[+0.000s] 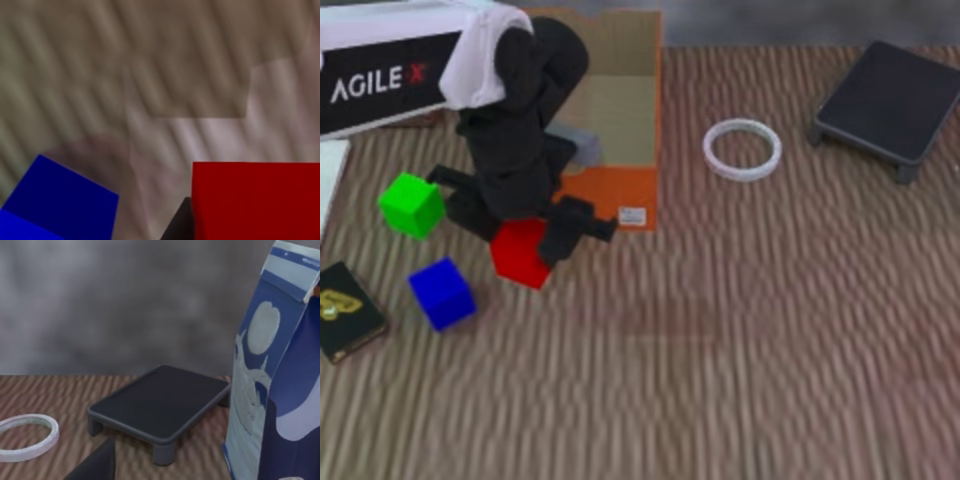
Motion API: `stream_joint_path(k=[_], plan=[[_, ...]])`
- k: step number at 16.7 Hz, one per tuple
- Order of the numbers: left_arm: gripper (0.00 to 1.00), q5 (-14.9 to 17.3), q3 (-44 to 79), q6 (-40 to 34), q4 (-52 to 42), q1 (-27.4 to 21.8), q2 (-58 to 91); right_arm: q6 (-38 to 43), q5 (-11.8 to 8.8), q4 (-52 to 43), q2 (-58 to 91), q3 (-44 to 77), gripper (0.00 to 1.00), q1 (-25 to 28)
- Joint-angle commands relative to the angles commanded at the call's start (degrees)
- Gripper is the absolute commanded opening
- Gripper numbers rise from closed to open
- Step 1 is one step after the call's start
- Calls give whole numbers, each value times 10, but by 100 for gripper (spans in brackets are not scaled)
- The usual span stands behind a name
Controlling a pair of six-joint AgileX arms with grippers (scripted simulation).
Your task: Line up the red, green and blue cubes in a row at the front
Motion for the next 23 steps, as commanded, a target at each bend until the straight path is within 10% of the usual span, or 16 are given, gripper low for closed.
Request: stream_joint_path(k=[15,23], plan=[[0,-11,-167,-399,5,-160,-155,0,0,0,0,0,100,0],[0,-12,-183,-418,16,-168,-163,0,0,0,0,0,100,0]])
